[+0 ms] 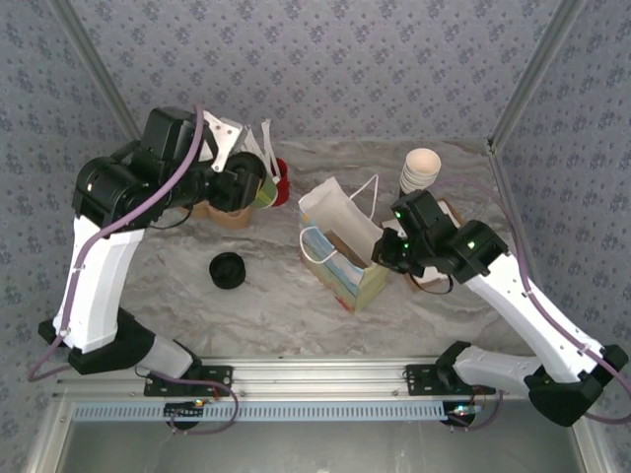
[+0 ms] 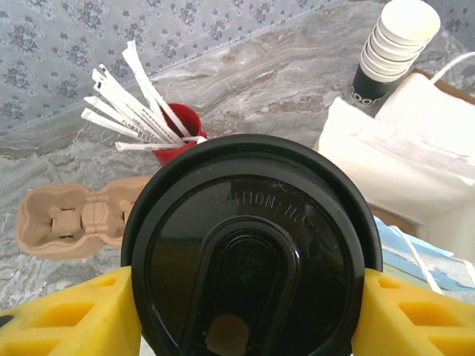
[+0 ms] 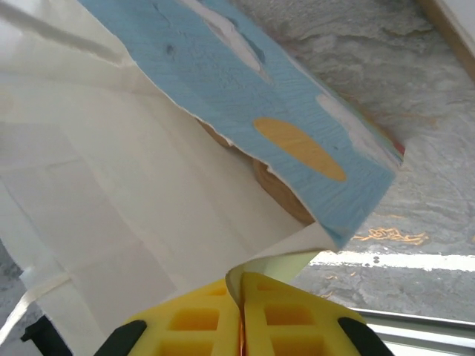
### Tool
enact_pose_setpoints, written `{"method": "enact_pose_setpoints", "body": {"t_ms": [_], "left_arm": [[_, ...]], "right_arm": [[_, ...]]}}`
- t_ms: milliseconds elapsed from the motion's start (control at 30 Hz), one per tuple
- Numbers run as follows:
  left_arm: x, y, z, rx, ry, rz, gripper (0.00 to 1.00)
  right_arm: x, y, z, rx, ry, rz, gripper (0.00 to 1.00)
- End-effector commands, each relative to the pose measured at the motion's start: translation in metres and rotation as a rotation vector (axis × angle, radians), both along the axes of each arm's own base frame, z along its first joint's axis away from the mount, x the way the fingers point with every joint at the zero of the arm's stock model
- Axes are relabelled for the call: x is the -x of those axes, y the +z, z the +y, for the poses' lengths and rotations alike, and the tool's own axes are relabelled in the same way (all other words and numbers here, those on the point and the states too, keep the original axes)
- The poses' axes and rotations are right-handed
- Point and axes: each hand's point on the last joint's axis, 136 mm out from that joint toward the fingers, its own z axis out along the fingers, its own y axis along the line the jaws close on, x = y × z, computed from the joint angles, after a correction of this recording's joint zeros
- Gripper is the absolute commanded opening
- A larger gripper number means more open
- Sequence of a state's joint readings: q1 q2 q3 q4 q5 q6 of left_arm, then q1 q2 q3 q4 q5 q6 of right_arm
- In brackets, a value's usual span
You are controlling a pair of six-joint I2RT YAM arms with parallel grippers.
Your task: Pack the takeout coffee
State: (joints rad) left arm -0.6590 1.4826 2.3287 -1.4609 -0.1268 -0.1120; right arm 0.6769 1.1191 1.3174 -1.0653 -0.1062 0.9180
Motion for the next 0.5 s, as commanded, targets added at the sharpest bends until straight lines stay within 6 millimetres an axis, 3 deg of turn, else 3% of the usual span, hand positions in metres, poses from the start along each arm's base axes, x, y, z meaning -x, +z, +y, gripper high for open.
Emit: {"method": "enact_pose_setpoints", "body": {"t_ms": [0,267,467], "left_arm": [[0.008,0.005,0.001,-0.015,-0.027,-0.007,0.65],[0.009,0.008,0.005,-0.033,-0.018,-0.013,0.65],[0.018,0.012,-0.003,-0.019,-0.061,-0.007,0.65]], "right_arm": [[-0.003,0.013,0.019,-0.062,0.128,-0.01,0.08],[-0.003,0.023,0.049,-0.127,0.304,0.023,0.01],[0.008,0.029,0.045,-0.059,0.419,0.05,0.01]]}}
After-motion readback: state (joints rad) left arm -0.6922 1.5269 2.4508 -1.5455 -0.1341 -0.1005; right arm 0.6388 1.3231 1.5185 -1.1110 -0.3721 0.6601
